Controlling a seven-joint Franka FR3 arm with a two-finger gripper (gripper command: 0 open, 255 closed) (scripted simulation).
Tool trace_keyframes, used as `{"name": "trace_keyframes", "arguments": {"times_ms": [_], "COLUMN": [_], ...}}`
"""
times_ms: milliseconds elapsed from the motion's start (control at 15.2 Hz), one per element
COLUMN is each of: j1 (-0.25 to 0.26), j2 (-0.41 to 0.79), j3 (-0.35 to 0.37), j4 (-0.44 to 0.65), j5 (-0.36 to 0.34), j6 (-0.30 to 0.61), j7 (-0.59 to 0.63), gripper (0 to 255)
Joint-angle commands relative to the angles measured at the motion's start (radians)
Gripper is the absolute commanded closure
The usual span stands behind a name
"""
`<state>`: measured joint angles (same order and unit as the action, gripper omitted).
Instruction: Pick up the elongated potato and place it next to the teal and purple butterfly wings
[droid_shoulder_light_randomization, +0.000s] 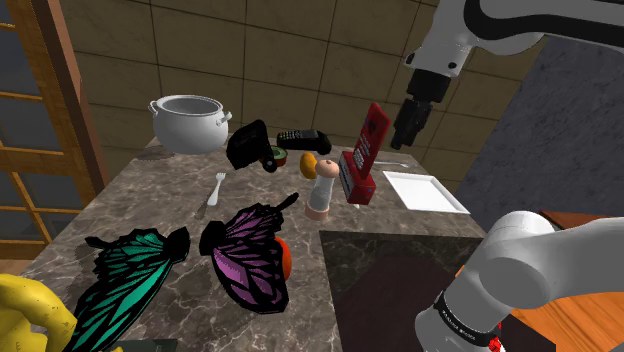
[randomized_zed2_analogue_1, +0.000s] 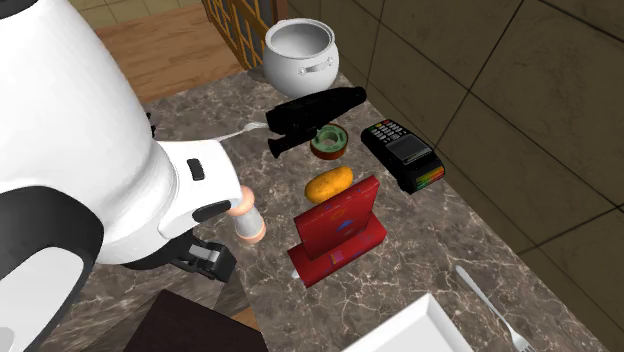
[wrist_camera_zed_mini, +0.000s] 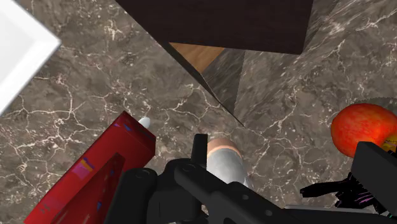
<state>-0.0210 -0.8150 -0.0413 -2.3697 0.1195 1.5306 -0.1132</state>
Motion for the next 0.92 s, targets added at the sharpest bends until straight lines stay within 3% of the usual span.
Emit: {"name": "trace_keyframes", "arguments": {"times_ms": [0,858], "j1": [0.000,-0.050], "j2": [0.000,0.423], "j3": [0.000,0.028], "j4": [0.000,0.078], "j5": [0.000,-0.002], "j6": [0.000,0.382], "j7": [0.000,0.118], "gripper": [0,0]}}
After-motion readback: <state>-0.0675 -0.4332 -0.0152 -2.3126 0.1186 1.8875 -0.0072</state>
